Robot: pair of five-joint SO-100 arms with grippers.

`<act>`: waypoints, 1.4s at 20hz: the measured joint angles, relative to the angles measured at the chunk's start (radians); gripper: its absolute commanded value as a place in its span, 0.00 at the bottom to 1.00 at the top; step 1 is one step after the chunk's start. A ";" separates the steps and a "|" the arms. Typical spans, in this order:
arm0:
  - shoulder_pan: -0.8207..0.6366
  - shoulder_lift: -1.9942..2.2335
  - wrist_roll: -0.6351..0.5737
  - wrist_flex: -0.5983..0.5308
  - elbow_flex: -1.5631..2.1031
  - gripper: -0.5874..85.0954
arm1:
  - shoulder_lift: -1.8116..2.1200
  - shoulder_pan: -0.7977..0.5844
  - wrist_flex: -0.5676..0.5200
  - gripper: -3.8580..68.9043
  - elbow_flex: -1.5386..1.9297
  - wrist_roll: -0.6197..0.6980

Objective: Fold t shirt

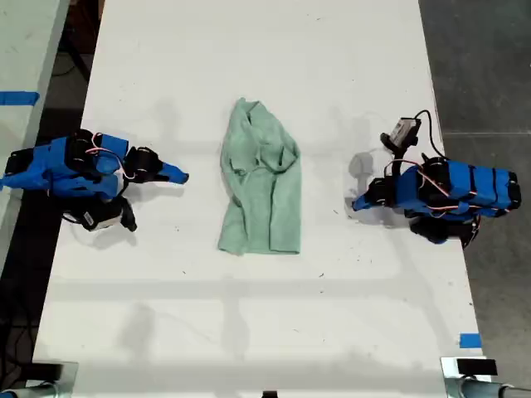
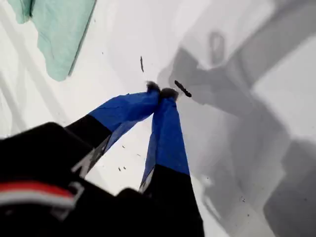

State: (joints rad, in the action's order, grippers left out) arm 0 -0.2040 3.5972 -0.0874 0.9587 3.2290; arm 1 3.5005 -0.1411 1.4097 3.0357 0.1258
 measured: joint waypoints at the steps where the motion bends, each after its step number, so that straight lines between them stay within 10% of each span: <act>1: 0.000 0.000 0.011 0.003 -0.002 0.01 | 0.000 0.000 0.000 0.06 0.000 -0.006; 7: 0.006 -0.310 0.044 0.112 -0.387 0.01 | -0.110 0.000 0.028 0.06 -0.167 -0.046; 22: 0.357 -1.818 0.149 0.195 -1.506 0.17 | -1.901 0.235 -0.009 0.04 -1.588 -0.078; 28: 0.388 -2.338 0.155 0.462 -2.054 0.20 | -2.020 0.287 -0.008 0.35 -1.671 -0.072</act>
State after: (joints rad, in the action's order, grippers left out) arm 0 0.1841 1.2594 0.0675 1.4205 1.1750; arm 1 1.4803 0.1457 1.4021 1.3652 0.0537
